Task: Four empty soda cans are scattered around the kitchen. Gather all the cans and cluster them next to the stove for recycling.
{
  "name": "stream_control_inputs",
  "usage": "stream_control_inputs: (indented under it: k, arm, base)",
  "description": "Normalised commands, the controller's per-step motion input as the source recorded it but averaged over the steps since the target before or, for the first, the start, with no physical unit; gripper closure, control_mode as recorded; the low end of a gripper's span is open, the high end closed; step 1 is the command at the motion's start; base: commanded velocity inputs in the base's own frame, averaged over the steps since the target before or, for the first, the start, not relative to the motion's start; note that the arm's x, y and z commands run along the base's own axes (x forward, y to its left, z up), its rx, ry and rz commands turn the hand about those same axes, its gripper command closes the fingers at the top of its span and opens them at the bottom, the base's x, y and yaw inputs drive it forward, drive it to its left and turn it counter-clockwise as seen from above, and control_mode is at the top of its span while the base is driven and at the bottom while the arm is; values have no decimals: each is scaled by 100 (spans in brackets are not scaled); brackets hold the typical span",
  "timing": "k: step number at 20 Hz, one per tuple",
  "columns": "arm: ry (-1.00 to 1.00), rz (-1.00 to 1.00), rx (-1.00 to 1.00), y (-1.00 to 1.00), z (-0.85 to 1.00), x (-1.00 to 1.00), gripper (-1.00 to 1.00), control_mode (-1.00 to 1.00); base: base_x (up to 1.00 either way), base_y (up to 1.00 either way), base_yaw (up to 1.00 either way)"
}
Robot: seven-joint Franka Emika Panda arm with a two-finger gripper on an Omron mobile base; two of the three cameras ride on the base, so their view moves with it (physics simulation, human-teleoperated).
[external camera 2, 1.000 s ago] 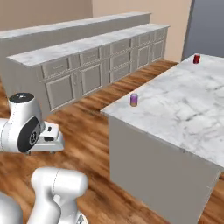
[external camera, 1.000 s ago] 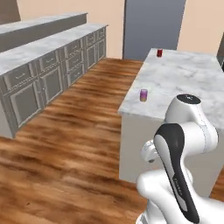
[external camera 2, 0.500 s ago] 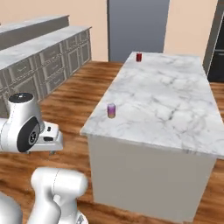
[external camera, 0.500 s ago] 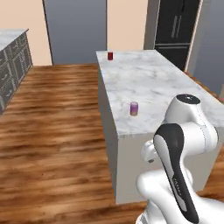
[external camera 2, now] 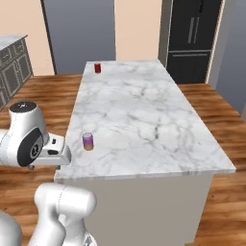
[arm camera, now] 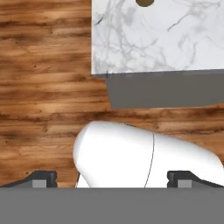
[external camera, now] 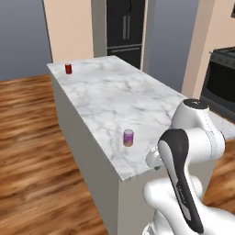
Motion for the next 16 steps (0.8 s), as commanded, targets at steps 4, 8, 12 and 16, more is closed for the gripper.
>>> stream_control_inputs:
  k: [4, 8, 12, 16]
  arm:
    - [0, 0, 0, 0, 0, 0, -100, 100]
    - [0, 0, 0, 0, 0, 0, -100, 100]
    - [0, 0, 0, 0, 0, 0, -100, 100]
    - [0, 0, 0, 0, 0, 0, -100, 100]
  base:
    - [87, -4, -8]
    - [37, 2, 0]
    - [0, 0, 0]
    - [0, 0, 0]
